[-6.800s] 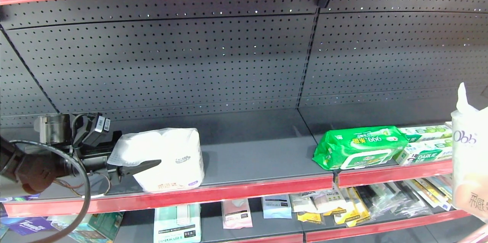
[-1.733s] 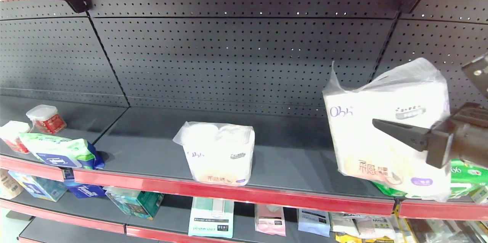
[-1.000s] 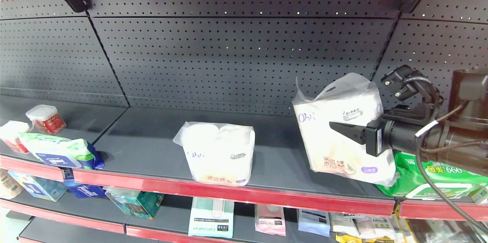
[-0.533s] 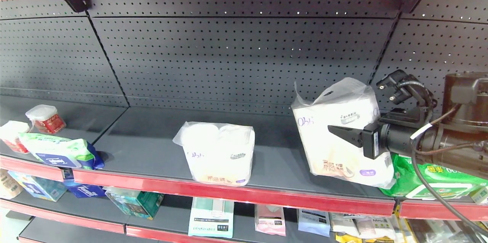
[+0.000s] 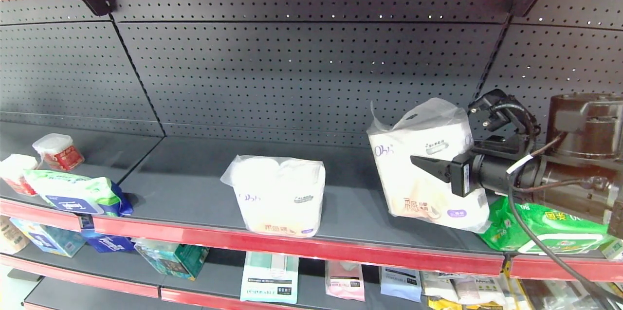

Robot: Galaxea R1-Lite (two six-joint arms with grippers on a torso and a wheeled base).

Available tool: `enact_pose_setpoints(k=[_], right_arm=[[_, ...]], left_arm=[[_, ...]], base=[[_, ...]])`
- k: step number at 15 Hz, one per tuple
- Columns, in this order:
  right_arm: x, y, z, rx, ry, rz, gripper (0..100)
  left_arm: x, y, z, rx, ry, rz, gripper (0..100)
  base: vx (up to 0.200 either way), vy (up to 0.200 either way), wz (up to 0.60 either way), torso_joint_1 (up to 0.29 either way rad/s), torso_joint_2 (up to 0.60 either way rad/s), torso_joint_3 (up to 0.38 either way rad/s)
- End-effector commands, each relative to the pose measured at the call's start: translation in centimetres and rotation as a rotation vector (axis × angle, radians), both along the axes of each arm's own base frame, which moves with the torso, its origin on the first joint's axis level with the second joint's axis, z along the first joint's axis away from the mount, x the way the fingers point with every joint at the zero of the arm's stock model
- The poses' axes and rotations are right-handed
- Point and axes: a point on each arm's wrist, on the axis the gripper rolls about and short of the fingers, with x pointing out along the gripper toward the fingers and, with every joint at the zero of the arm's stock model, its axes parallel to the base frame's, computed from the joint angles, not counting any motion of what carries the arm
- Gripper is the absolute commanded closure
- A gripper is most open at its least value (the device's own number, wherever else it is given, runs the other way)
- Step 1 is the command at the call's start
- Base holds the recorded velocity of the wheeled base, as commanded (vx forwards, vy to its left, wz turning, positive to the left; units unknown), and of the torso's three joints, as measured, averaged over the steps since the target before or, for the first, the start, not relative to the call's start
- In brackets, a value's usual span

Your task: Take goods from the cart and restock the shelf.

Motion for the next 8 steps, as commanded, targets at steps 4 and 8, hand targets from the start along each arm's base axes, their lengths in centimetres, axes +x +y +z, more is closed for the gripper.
enact_pose_setpoints(k=[4,8], right_arm=[[2.7,1.4,-2.2,0.021,0.029,0.094,100],[7.2,3.6,-4.0,0.088,-0.065,0.225,100]], left_arm=[[0.0,0.0,0.0,0.0,0.0,0.001,0],[0.0,0.0,0.0,0.0,0.0,0.001,0]], base=[[0.0,0.0,0.0,0.0,0.0,0.0],[0.0,0.0,0.0,0.0,0.0,0.0]])
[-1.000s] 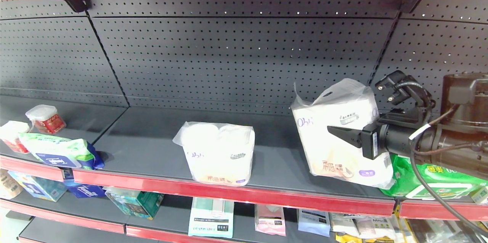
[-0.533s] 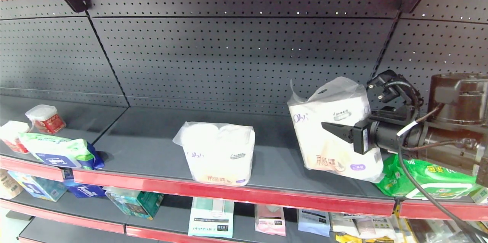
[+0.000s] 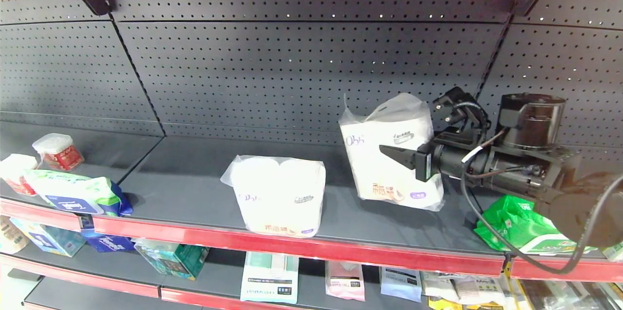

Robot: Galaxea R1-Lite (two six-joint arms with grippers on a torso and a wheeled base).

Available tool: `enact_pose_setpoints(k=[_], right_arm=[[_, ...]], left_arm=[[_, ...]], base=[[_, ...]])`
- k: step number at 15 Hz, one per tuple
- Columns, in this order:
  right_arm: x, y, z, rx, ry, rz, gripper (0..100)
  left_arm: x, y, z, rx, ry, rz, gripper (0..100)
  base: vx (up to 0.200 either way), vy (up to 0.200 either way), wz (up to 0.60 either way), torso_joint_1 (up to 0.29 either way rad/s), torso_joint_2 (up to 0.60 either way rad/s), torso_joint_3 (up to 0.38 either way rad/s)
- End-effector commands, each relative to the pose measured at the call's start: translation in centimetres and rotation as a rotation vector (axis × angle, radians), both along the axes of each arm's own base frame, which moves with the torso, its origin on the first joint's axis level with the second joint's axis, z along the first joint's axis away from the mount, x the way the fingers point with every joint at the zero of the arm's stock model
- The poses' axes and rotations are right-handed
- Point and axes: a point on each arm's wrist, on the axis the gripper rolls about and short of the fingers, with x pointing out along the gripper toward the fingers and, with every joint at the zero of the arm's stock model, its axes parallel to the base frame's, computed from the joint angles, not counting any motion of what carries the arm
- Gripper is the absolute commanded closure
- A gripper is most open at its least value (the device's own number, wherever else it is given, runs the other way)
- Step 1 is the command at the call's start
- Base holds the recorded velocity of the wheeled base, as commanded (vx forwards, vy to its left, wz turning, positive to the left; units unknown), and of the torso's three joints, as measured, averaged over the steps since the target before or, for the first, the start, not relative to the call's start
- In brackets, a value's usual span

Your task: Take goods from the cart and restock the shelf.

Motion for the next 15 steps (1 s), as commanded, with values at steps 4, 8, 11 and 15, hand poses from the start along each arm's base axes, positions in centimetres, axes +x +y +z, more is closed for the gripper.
enact_pose_setpoints(k=[4,8,11,15], right_arm=[[5.8,3.1,-3.7,0.021,-0.036,0.172,100],[9.1,4.7,-5.9,0.048,-0.117,0.317,100],[10.9,5.4,-7.5,0.061,-0.175,0.385,100],[11.8,6.3,-8.5,0.069,-0.203,0.446,100]], left_arm=[[0.0,0.0,0.0,0.001,-0.001,-0.001,0],[0.0,0.0,0.0,0.001,-0.001,-0.001,0],[0.0,0.0,0.0,0.0,0.001,-0.001,0],[0.0,0.0,0.0,0.001,-0.001,-0.001,0]], base=[[0.0,0.0,0.0,0.0,0.0,0.0],[0.0,0.0,0.0,0.0,0.0,0.0],[0.0,0.0,0.0,0.0,0.0,0.0],[0.0,0.0,0.0,0.0,0.0,0.0]])
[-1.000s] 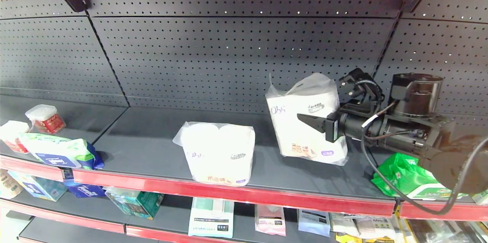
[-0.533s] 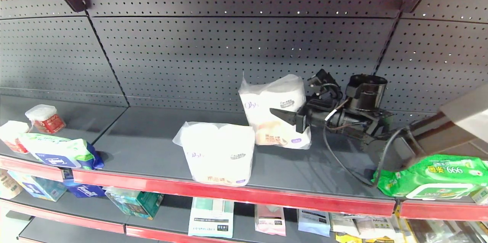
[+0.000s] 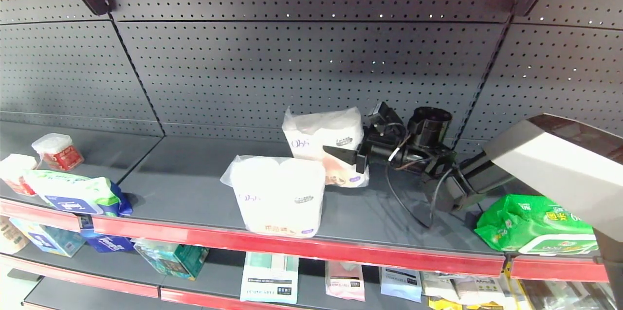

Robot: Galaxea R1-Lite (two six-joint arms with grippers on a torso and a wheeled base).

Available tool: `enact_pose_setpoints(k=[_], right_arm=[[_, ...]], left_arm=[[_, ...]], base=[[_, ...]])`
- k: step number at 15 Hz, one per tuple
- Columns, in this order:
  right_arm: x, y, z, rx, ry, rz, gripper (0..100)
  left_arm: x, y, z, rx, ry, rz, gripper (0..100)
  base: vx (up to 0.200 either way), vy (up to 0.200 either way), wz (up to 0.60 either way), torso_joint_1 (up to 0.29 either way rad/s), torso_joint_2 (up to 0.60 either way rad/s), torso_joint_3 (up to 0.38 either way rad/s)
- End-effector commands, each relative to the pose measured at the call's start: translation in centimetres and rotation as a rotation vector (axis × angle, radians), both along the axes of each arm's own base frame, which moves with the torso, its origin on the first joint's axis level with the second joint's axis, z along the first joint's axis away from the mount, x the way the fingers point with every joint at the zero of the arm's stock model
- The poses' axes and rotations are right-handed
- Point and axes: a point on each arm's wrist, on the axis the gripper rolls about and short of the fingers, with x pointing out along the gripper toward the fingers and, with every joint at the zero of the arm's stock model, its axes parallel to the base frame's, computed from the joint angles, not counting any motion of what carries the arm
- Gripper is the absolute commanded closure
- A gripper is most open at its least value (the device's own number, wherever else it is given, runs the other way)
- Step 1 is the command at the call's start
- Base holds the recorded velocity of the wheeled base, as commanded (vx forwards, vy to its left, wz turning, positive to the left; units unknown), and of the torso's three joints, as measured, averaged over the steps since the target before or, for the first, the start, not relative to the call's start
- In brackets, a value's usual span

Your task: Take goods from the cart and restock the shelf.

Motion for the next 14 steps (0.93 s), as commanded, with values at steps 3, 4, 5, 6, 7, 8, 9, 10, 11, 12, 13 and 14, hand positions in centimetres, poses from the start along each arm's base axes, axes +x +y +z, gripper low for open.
enact_pose_setpoints(k=[3,4,5,6,7,8,9,10,11,12,13,14], right_arm=[[0.1,-1.8,-3.3,-0.062,0.054,-0.001,100],[0.0,-2.4,-3.5,-0.069,0.059,0.013,100],[-0.3,-3.1,-3.7,-0.083,0.057,0.029,100],[-0.5,-3.4,-3.5,-0.086,0.052,0.034,100],[-0.6,-3.5,-3.6,-0.089,0.049,0.045,100],[-0.6,-3.5,-3.6,-0.093,0.04,0.058,100],[-0.5,-3.5,-3.8,-0.098,0.034,0.06,100],[-0.5,-3.5,-3.9,-0.101,0.03,0.062,100],[-0.5,-3.5,-4.2,-0.108,0.031,0.061,100],[-0.4,-3.4,-4.4,-0.109,0.034,0.063,100],[-0.5,-3.3,-4.4,-0.108,0.038,0.067,100],[-0.5,-3.2,-4.4,-0.107,0.036,0.067,100]], left_arm=[[0.0,0.0,0.0,0.0,-0.001,0.001,0],[0.0,0.0,0.0,0.0,-0.001,0.001,0],[0.0,0.0,0.0,0.0,-0.001,0.002,0],[0.0,0.0,0.0,0.0,-0.001,0.001,0],[0.0,0.0,0.0,0.0,-0.001,0.001,0],[0.0,0.0,0.0,0.0,-0.001,0.001,0],[0.0,0.0,0.0,0.0,-0.001,0.001,0],[0.0,0.0,0.0,0.0,-0.001,0.001,0],[0.0,0.0,0.0,0.0,-0.001,0.001,0],[0.0,0.0,0.0,0.0,0.001,0.001,0],[0.0,0.0,0.0,0.0,-0.001,0.001,0],[0.0,0.0,0.0,0.0,-0.001,0.001,0]], base=[[0.0,0.0,0.0,0.0,0.0,0.0],[0.0,0.0,0.0,0.0,0.0,0.0],[0.0,0.0,0.0,0.0,0.0,0.0],[0.0,0.0,0.0,0.0,0.0,0.0],[0.0,0.0,0.0,0.0,0.0,0.0],[0.0,0.0,0.0,0.0,0.0,0.0],[0.0,0.0,0.0,0.0,0.0,0.0],[0.0,0.0,0.0,0.0,0.0,0.0],[0.0,0.0,0.0,0.0,0.0,0.0],[0.0,0.0,0.0,0.0,0.0,0.0],[0.0,0.0,0.0,0.0,0.0,0.0],[0.0,0.0,0.0,0.0,0.0,0.0]])
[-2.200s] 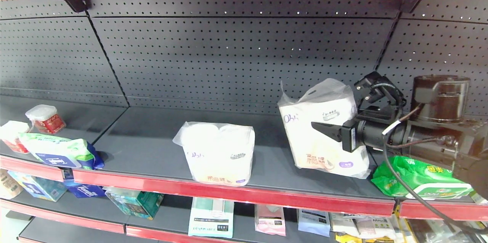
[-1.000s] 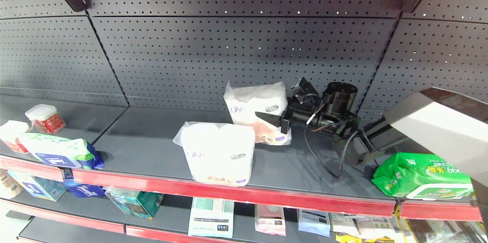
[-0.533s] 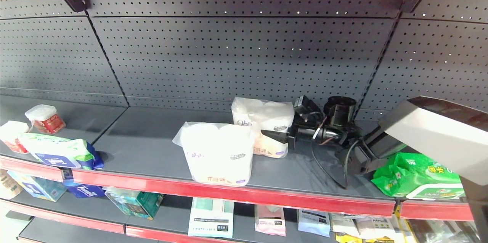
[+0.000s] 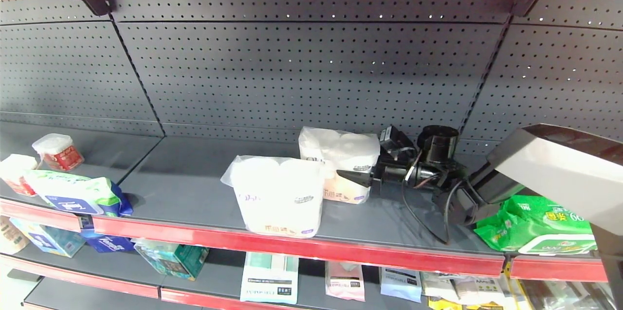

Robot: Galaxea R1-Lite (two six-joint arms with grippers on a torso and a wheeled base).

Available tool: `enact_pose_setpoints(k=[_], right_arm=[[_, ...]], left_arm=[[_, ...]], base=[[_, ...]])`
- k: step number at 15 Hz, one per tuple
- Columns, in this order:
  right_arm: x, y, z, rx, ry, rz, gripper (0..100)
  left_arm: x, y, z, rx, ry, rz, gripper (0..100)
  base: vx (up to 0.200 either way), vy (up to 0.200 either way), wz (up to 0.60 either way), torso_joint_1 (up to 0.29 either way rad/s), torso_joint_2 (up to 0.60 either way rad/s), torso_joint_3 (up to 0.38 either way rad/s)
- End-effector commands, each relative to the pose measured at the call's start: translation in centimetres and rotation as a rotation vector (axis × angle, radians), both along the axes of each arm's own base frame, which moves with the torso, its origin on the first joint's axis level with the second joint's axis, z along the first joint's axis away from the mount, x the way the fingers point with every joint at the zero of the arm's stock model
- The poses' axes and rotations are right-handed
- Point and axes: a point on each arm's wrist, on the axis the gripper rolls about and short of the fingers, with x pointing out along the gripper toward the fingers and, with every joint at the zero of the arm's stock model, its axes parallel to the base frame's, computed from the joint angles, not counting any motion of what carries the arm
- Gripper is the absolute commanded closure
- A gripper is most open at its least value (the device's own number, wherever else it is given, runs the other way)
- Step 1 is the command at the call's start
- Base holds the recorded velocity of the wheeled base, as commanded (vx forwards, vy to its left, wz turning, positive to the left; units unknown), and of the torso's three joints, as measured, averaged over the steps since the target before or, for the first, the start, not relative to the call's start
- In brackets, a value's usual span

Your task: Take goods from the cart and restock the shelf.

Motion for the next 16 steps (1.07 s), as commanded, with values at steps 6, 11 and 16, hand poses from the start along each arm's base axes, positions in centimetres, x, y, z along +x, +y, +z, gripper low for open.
enact_pose_setpoints(k=[6,11,16], right_arm=[[0.7,0.3,-1.2,0.01,0.02,0.065,100],[1.2,2.4,-0.7,0.039,0.009,0.125,100],[1.7,4.5,-0.5,0.036,0.032,0.119,100]], left_arm=[[0.0,0.0,0.0,0.0,0.0,0.001,0],[0.0,0.0,0.0,0.0,0.0,0.001,0],[0.0,0.0,0.0,0.0,0.0,0.001,0]], base=[[0.0,0.0,0.0,0.0,0.0,0.0],[0.0,0.0,0.0,0.0,0.0,0.0],[0.0,0.0,0.0,0.0,0.0,0.0]])
